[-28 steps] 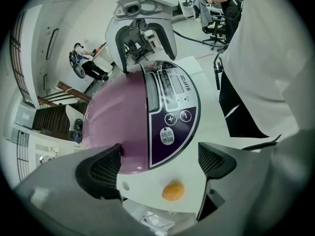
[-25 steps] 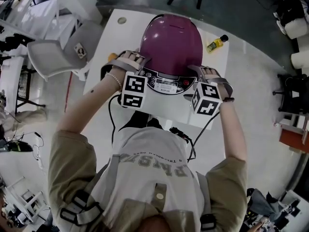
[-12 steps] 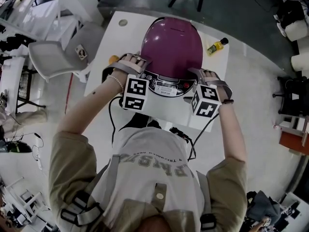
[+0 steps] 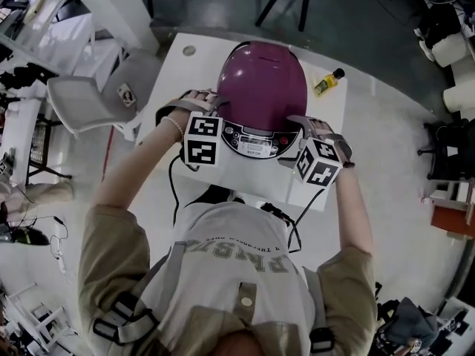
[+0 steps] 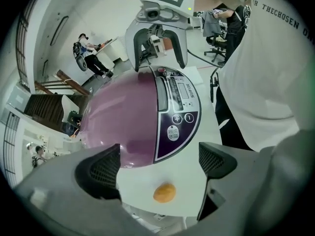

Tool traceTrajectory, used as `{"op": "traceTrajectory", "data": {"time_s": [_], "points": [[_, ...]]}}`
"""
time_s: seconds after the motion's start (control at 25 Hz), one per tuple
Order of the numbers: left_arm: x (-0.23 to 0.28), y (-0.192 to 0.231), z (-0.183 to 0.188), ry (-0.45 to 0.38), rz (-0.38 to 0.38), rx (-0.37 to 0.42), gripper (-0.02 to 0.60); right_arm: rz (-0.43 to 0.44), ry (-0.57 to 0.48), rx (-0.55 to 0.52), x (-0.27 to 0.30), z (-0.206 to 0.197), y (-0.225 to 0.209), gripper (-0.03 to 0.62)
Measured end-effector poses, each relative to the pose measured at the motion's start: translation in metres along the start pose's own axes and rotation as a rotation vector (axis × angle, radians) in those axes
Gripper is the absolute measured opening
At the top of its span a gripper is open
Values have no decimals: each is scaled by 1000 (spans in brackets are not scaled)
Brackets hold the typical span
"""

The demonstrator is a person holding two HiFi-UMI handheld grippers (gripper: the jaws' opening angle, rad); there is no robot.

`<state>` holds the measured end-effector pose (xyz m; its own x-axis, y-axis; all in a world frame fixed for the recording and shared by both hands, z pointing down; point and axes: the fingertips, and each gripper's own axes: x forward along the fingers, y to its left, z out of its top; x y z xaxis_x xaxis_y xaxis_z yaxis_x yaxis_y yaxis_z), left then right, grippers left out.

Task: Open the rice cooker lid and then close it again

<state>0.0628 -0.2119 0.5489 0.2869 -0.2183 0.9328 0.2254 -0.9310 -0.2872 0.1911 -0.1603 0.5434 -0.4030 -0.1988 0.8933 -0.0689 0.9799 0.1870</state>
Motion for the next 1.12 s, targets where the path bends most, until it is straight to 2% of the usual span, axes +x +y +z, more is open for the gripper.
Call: {"op": "traceTrajectory", "data": {"time_s": [0.12,0.2,0.28,0.4,0.48,0.56,0.64,0.72,0.8,0.84,0.88,1.0,1.12], "points": [[-13,8,3,-70,1,-66,508,-30,-82,69,-14,11,-7,451],[-26,13,9,-145,0,-127,498,-75,-179,125,-29,23,-17,451],[-42,21,17,-246,13,-198,480,-191,-311,168,-52,38,-36,451],[-71,40,31,-435,66,-321,449,-424,-500,212,-91,56,-71,446],[-93,57,39,-559,141,-412,428,-532,-574,246,-109,58,-84,445],[-116,78,42,-658,260,-509,423,-614,-632,282,-124,60,-91,434],[-136,95,42,-733,388,-580,385,-698,-701,322,-140,64,-97,392],[-154,108,41,-787,500,-633,383,-779,-751,382,-154,64,-102,308],[-169,117,38,-831,611,-695,343,-846,-750,453,-161,55,-106,208],[-177,120,36,-854,661,-726,316,-877,-759,480,-165,52,-108,184],[-184,120,35,-877,703,-753,316,-907,-783,501,-169,51,-110,172],[-196,119,36,-926,787,-804,308,-984,-839,553,-182,52,-113,140],[-195,119,33,-958,817,-862,244,-1046,-874,609,-190,50,-113,109]]}}
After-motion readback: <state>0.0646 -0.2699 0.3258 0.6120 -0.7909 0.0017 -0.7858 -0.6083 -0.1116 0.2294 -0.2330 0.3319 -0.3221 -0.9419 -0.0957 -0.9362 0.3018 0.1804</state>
